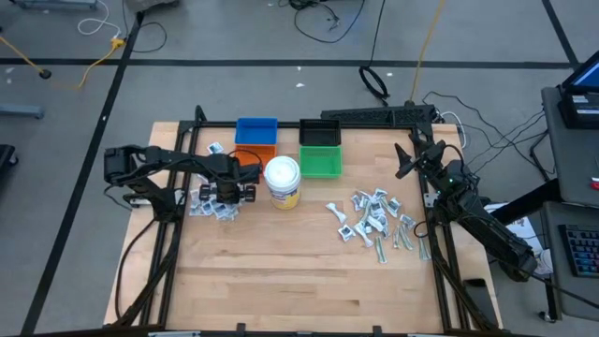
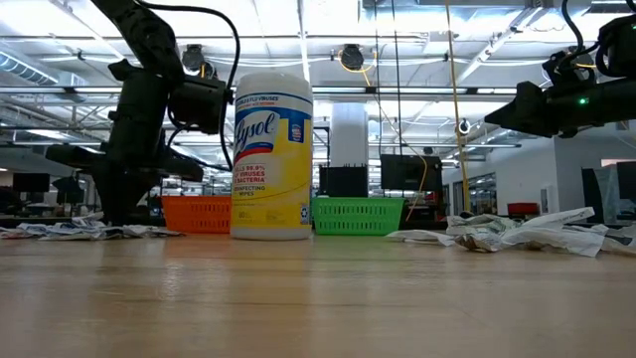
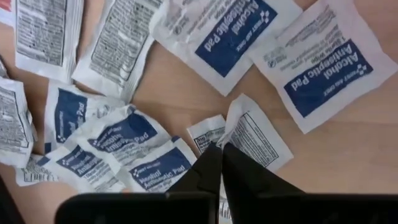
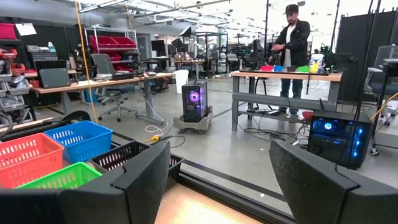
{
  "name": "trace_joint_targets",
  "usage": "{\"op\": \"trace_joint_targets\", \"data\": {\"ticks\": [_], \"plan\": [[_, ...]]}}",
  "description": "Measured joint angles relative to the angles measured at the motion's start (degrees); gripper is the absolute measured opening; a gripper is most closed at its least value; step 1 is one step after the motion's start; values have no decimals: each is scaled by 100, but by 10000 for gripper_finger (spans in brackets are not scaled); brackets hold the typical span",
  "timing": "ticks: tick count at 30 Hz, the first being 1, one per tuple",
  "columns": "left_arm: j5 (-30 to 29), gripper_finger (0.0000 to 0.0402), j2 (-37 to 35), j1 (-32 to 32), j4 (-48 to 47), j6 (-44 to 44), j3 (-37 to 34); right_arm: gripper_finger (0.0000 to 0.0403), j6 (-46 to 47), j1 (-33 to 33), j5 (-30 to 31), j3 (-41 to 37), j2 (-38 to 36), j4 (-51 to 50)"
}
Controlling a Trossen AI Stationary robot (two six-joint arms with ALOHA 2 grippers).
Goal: Pick & Place First Aid Supplies
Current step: Put the blue alcohol pad into the blue bin
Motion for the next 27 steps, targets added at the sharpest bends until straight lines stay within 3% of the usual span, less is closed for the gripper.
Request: {"op": "trace_joint_targets", "data": {"ticks": [15,21,27], "plan": [[263,4,-1371,361,-533,413,4,271,1,-2,0,1,1,1],[451,3,-1492,528,-1179,1556,357,272,0,-1,0,1,13,-2],[553,2,-1492,706,-1652,3318,762,271,2,-1,-2,0,13,-2]]}}
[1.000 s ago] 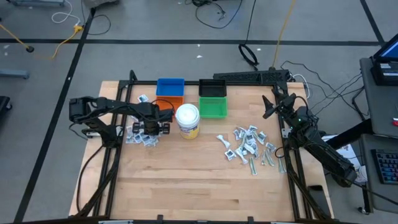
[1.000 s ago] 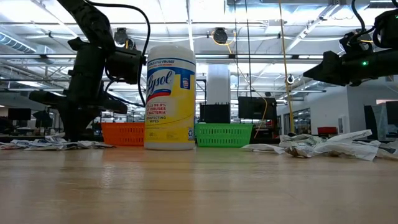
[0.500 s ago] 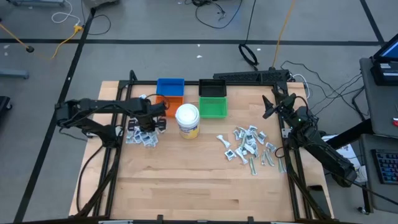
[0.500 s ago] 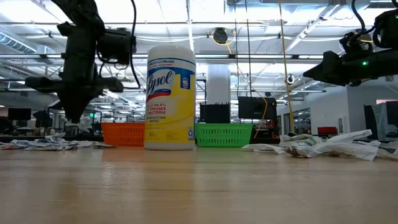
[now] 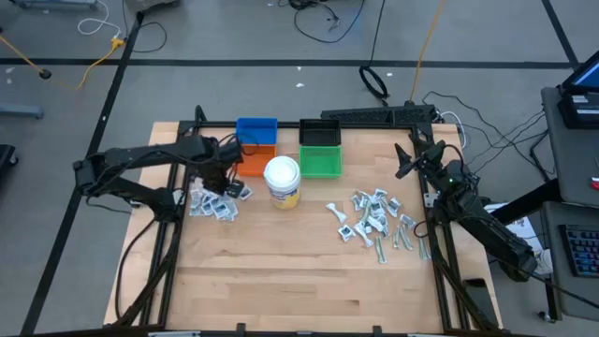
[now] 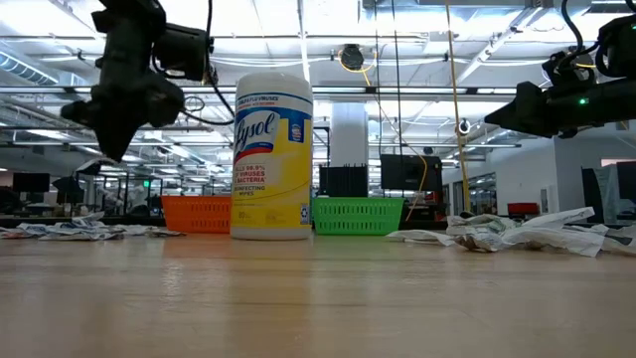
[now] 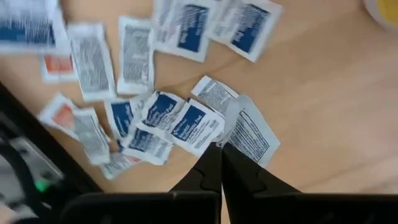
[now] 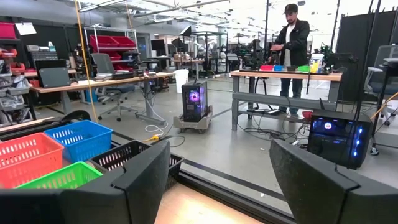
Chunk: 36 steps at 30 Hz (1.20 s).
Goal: Pick & Place First Aid Supplies
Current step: Put the blue alcohol pad into the blue bin
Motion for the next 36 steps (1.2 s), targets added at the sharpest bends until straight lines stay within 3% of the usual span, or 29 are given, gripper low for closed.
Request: {"op": "trace_joint_targets", "data": {"ticks": [8,14,25,36], "plan": [[155,1,135,82,-115,1973,487,274,0,-1,2,-1,0,0],[-506,0,746,825,-634,2549,1173,274,-1,-1,2,1,0,0],[-910,0,2300,2074,-1114,3460,3021,271,-1,-1,2,1,0,0],[-1027,0,3761,2708,-1416,3990,4865,272,0,1,1,1,-1,0]]}}
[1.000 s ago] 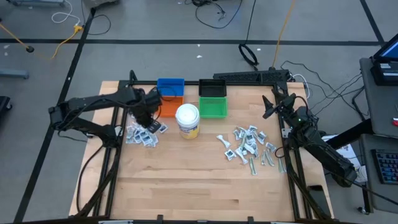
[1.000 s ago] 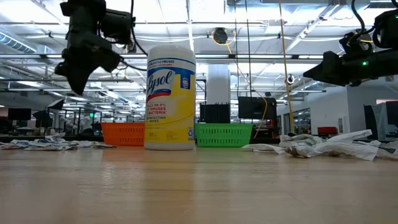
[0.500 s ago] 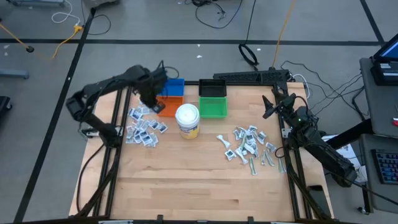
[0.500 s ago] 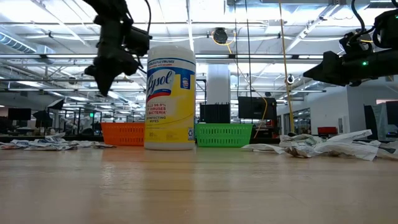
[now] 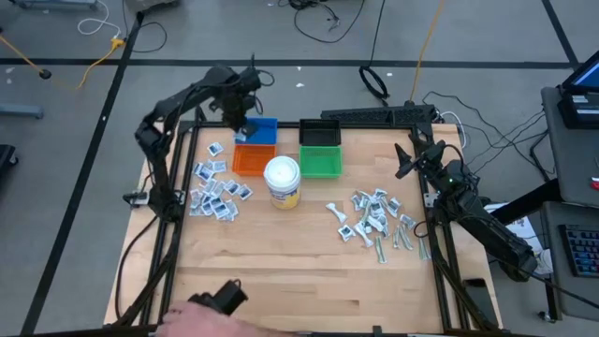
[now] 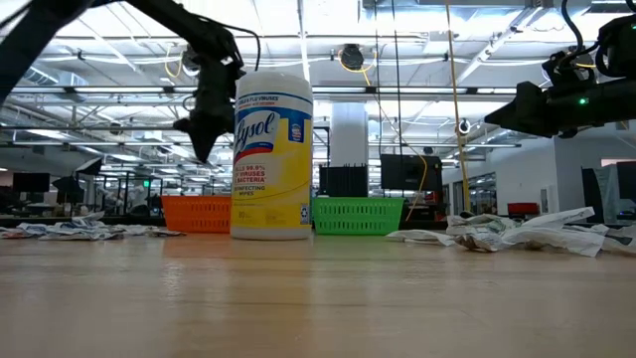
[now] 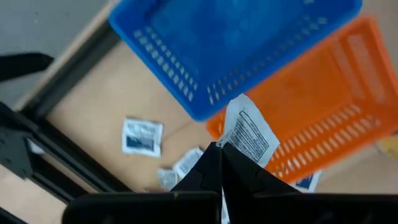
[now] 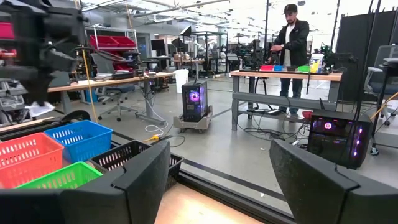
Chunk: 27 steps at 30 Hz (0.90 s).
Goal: Pick & Place First Aid Supplies
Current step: Put the blue alcohol pad into the blue bin
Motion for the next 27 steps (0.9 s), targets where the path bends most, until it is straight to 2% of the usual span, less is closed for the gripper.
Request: {"op": "trace_joint_targets", "data": {"ticks": [5,14,24,27], "plan": [[-158,0,389,87,88,74,483,274,0,-1,0,0,1,1],[-574,0,1116,49,630,71,487,272,0,-1,1,1,1,0],[-542,1,1532,5,936,-20,482,273,0,0,1,0,0,0],[-537,15,1530,-1,969,-54,482,271,0,-1,1,1,1,2]]}}
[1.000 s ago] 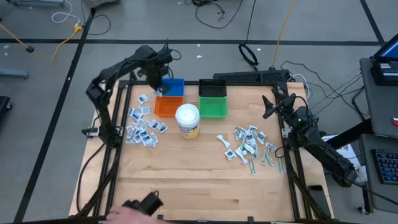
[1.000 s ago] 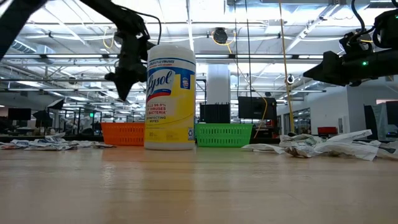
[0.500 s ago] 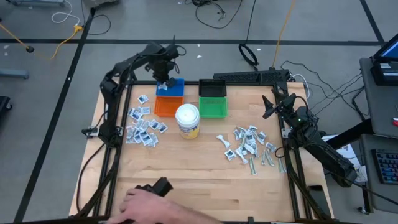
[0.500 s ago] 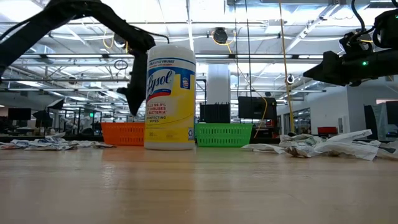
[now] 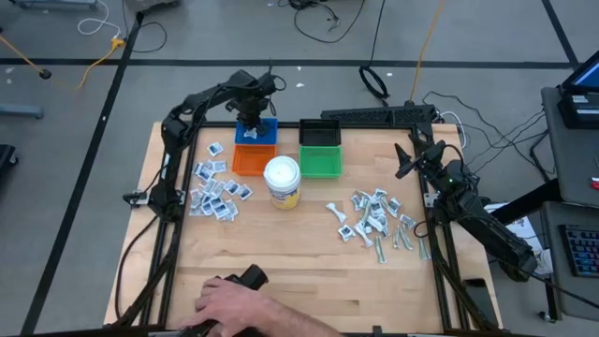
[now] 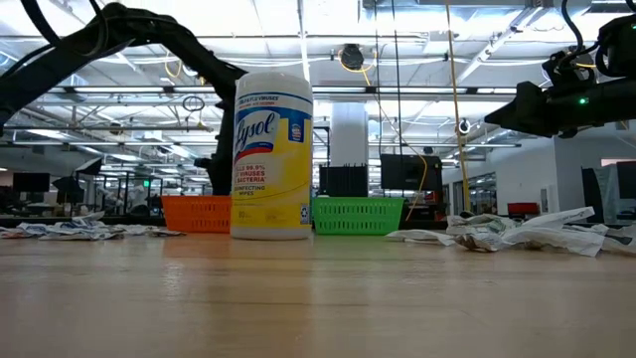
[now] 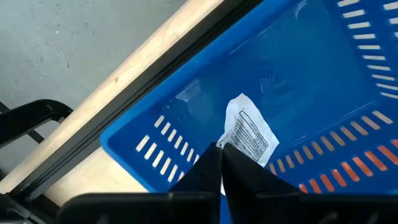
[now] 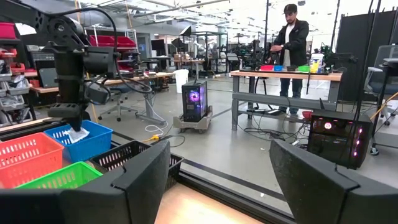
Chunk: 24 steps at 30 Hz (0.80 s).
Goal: Pick & Place First Aid Supplies
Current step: Put the blue alcohol pad into the blue bin
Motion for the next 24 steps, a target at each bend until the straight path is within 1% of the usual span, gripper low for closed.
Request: {"op": "trace_joint_targets", "data": {"ticks": [2,4,8,11,14,18,24], "plan": [[8,34,0,0,32,0,0,270,0,1,0,0,0,-2],[9,62,0,0,54,2,0,271,0,0,0,0,0,-1],[5,144,-43,2,120,39,-2,274,-1,1,0,0,0,-2],[4,207,-222,4,126,-6,-2,274,0,1,0,-1,0,-2],[12,253,-422,4,86,-196,-2,274,0,1,0,-1,-1,-1],[15,290,-712,-52,-102,-423,-2,274,0,0,0,-2,-1,0],[508,315,-946,-189,-597,-760,-3,270,0,1,0,-1,-1,-1]]}}
